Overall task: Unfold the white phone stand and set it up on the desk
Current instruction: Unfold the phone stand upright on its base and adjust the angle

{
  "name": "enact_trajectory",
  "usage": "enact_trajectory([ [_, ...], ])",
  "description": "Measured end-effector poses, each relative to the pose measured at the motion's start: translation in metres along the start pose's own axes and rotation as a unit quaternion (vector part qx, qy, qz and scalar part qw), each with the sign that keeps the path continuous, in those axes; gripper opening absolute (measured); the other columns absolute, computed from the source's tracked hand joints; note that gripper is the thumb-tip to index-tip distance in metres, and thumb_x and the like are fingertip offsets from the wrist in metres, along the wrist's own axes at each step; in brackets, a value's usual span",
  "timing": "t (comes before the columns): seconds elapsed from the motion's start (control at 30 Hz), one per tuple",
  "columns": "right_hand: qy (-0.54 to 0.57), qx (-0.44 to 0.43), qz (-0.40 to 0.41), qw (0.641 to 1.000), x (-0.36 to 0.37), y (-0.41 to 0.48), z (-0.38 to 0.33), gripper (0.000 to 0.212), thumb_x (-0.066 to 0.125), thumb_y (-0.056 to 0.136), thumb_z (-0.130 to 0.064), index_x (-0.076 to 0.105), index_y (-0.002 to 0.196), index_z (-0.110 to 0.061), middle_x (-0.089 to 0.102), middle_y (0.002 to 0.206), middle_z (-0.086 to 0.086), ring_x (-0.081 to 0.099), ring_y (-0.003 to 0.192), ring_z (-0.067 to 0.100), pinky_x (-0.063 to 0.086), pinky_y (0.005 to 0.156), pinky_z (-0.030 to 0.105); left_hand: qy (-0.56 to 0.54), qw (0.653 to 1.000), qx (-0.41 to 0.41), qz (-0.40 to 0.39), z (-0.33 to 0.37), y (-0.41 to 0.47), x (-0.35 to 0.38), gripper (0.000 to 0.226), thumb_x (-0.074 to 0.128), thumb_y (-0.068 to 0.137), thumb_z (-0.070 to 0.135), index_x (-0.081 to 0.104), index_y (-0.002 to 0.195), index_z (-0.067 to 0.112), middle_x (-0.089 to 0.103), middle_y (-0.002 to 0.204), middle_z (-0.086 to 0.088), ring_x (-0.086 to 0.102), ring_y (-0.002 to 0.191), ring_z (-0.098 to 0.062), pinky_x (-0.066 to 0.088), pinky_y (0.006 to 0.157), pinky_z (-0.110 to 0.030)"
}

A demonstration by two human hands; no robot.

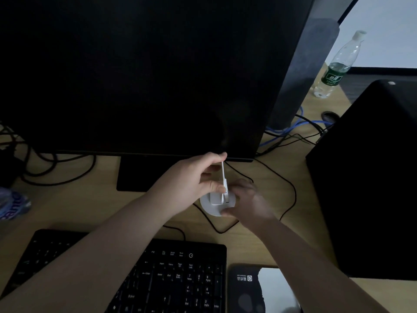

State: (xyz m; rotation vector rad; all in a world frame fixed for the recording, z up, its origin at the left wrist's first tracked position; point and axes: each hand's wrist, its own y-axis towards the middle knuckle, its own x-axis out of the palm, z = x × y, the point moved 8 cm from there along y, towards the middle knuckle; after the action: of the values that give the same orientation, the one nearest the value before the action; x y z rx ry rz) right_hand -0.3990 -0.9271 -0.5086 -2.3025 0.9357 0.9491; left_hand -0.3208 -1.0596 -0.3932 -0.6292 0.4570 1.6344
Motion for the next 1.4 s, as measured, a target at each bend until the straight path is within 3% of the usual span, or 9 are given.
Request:
enact_trajectory([
  [0.23, -0.010, 0.003, -0.005, 1.000, -0.004, 0.000, -0.004, 0.052, 0.089, 0.064, -0.032, 0.071, 0.112, -0.024, 0.060, 0.120, -0.008, 0.052, 0.115, 0.019, 0.049, 0.096, 0.043, 0.027, 1.000, 0.006, 0.002, 0.020, 0.010, 0.010, 0.068, 0.081, 0.084, 0.029, 0.054, 0.146, 0.032, 0.060, 0.147, 0.017, 0.059, 0.130, 0.001, 0.042, 0.104, -0.009],
  [0.47, -0.038, 0.014, -0.018, 0.999, -0.004, 0.002, -0.008, 0.053, 0.087, 0.067, -0.032, 0.067, 0.115, -0.025, 0.062, 0.122, -0.005, 0.053, 0.116, 0.021, 0.052, 0.093, 0.044, 0.036, 0.999, -0.007, 0.012, 0.022, 0.011, 0.013, 0.069, 0.082, 0.083, 0.032, 0.054, 0.146, 0.035, 0.064, 0.142, 0.016, 0.062, 0.126, 0.000, 0.045, 0.103, -0.012],
  [0.73, 0.049, 0.082, -0.023, 0.995, 0.005, 0.001, 0.011, 0.060, 0.090, 0.068, -0.033, 0.061, 0.120, -0.028, 0.067, 0.117, -0.004, 0.061, 0.112, 0.020, 0.052, 0.098, 0.047, 0.138, 0.990, 0.021, -0.012, 0.044, 0.029, 0.031, 0.074, 0.079, 0.084, 0.037, 0.048, 0.151, 0.033, 0.060, 0.149, 0.010, 0.059, 0.133, -0.013, 0.048, 0.108, -0.037],
  [0.83, 0.014, 0.041, -0.024, 0.999, 0.002, 0.000, 0.007, 0.057, 0.088, 0.068, -0.036, 0.064, 0.119, -0.026, 0.067, 0.118, -0.002, 0.058, 0.113, 0.021, 0.050, 0.099, 0.047, 0.134, 0.990, 0.031, -0.001, 0.041, 0.027, 0.026, 0.073, 0.079, 0.084, 0.038, 0.050, 0.150, 0.033, 0.061, 0.147, 0.011, 0.061, 0.129, -0.009, 0.049, 0.105, -0.027],
  [0.93, -0.040, -0.017, -0.003, 0.999, -0.004, -0.003, -0.002, 0.054, 0.086, 0.071, -0.039, 0.069, 0.121, -0.026, 0.064, 0.129, -0.005, 0.050, 0.123, 0.022, 0.043, 0.103, 0.041, 0.080, 0.996, 0.023, -0.009, 0.027, 0.020, 0.020, 0.072, 0.079, 0.084, 0.039, 0.048, 0.149, 0.038, 0.057, 0.148, 0.016, 0.053, 0.123, 0.007, 0.038, 0.096, -0.004],
  [1.1, 0.011, -0.044, 0.023, 0.999, -0.010, -0.018, 0.004, 0.056, 0.087, 0.071, -0.031, 0.069, 0.124, -0.025, 0.063, 0.130, -0.006, 0.050, 0.122, 0.016, 0.045, 0.099, 0.034, 0.028, 0.999, 0.011, -0.044, 0.013, 0.013, 0.026, 0.081, 0.077, 0.084, 0.044, 0.034, 0.152, 0.049, 0.049, 0.155, 0.019, 0.044, 0.133, 0.011, 0.039, 0.116, -0.025],
  [1.23, 0.053, -0.014, 0.149, 0.987, -0.035, -0.038, 0.021, 0.047, 0.091, 0.068, -0.022, 0.072, 0.110, -0.013, 0.068, 0.107, -0.001, 0.061, 0.100, 0.013, 0.045, 0.084, 0.014, 0.046, 0.998, 0.009, -0.039, 0.011, 0.012, 0.024, 0.079, 0.077, 0.083, 0.045, 0.035, 0.150, 0.050, 0.048, 0.155, 0.020, 0.044, 0.136, 0.008, 0.038, 0.118, -0.028],
  [1.3, 0.074, -0.019, 0.190, 0.979, -0.045, -0.050, 0.022, 0.037, 0.091, 0.067, -0.012, 0.073, 0.099, -0.010, 0.068, 0.094, 0.000, 0.060, 0.086, 0.010, 0.045, 0.077, 0.010, 0.068, 0.997, 0.009, -0.020, 0.012, 0.013, 0.020, 0.077, 0.078, 0.082, 0.046, 0.039, 0.149, 0.046, 0.050, 0.153, 0.018, 0.047, 0.135, 0.005, 0.041, 0.116, -0.029],
  [1.4, 0.115, -0.018, 0.162, 0.980, -0.046, -0.057, 0.018, 0.034, 0.089, 0.070, -0.008, 0.073, 0.100, -0.013, 0.066, 0.092, -0.004, 0.059, 0.089, 0.009, 0.046, 0.075, 0.009, 0.112, 0.993, 0.002, 0.025, 0.012, 0.013, 0.010, 0.062, 0.076, 0.084, 0.047, 0.050, 0.138, 0.035, 0.059, 0.138, 0.013, 0.058, 0.123, -0.002, 0.051, 0.101, -0.028],
])
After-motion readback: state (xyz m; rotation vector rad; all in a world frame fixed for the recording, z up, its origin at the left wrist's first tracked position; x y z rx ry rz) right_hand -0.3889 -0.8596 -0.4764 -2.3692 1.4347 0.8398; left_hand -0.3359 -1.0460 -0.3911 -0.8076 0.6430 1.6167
